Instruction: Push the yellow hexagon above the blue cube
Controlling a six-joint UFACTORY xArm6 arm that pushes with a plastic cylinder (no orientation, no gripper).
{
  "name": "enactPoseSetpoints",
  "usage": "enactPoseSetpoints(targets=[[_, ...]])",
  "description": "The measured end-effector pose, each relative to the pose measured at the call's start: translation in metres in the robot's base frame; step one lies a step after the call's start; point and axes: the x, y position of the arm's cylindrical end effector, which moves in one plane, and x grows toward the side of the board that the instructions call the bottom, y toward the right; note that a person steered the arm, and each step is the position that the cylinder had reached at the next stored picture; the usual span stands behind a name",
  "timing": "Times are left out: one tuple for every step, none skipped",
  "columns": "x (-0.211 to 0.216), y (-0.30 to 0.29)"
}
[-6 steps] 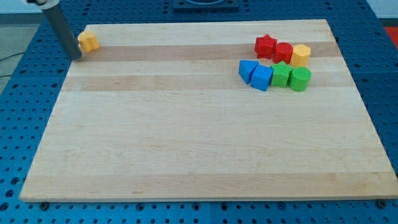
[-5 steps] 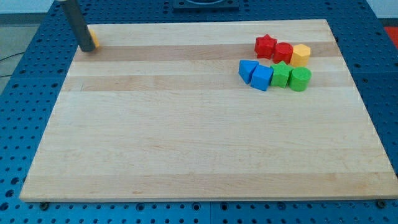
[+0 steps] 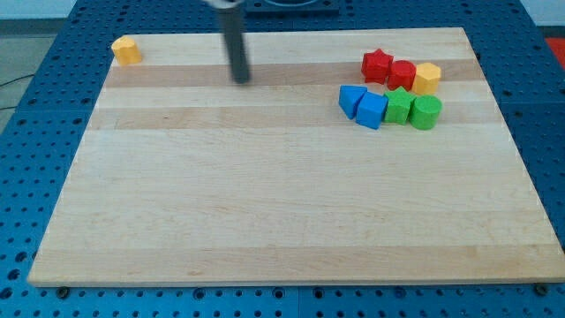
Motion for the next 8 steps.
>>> enactPoseSetpoints(targets=[[-0.024, 0.087], [-0.06, 0.162], [-0.058, 0.231], [0.022, 0.313], [0.057, 0.312], [0.018, 0.27], [0.0, 0.229], [0.013, 0.262]])
